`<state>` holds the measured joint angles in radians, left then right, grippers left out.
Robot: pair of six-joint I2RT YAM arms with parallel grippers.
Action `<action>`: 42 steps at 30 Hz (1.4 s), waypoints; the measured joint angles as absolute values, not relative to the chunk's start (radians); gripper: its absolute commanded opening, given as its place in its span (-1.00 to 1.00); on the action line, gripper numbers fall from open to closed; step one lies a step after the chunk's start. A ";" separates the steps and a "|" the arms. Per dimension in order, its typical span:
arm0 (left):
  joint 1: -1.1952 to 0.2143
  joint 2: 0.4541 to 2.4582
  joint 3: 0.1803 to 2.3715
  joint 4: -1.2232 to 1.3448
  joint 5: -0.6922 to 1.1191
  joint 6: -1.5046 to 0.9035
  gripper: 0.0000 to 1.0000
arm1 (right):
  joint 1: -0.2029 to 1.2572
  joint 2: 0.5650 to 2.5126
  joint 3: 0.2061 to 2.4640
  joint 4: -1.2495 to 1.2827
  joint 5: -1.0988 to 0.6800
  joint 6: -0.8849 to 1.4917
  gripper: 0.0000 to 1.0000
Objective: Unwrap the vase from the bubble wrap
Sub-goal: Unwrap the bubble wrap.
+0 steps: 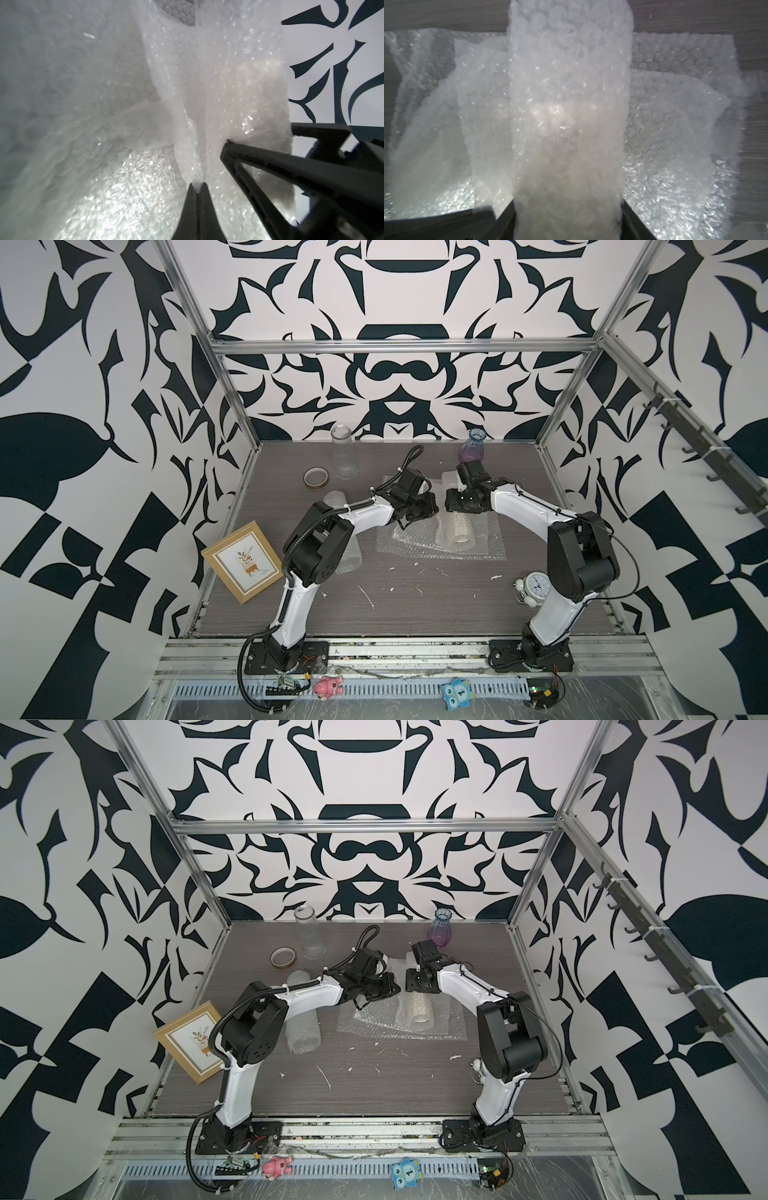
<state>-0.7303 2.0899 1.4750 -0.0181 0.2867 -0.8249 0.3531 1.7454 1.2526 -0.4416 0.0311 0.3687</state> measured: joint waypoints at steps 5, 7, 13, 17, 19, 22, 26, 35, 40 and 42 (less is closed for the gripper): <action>-0.706 2.017 1.458 -0.038 0.316 -0.806 -1.00 | 0.372 1.693 1.261 -0.461 0.034 0.377 -0.42; -0.696 1.977 1.442 -0.044 0.323 -0.794 -1.00 | 0.380 1.678 1.261 -0.465 0.034 0.384 -0.42; -0.665 1.889 1.394 -0.051 0.360 -0.772 -1.00 | 0.406 1.644 1.262 -0.474 0.030 0.411 -0.42; -0.636 1.853 1.349 -0.063 0.393 -0.759 -1.00 | 0.430 1.637 1.262 -0.473 0.025 0.443 -0.42; -0.618 1.837 1.323 -0.068 0.407 -0.755 -1.00 | 0.446 1.637 1.260 -0.465 0.022 0.466 -0.42; -0.590 1.815 1.280 -0.075 0.426 -0.749 -1.00 | 0.471 1.637 1.248 -0.430 0.022 0.504 -0.42; -0.565 1.802 1.235 -0.079 0.445 -0.728 -1.00 | 0.494 1.637 1.184 -0.345 0.020 0.559 -0.41; -0.550 1.831 1.205 -0.092 0.481 -0.672 -1.00 | 0.501 1.703 1.038 -0.155 0.010 0.651 -0.34; -0.546 1.876 1.188 -0.086 0.469 -0.656 -1.00 | 0.506 1.772 1.026 -0.102 0.007 0.656 0.05; -0.543 1.888 1.183 -0.087 0.462 -0.655 -1.00 | 0.506 1.776 1.028 -0.095 0.007 0.651 0.25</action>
<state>-0.5430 1.8881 1.1831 -0.0868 0.4622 -0.6548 0.5056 1.7756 1.0279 -0.0952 0.0074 0.6510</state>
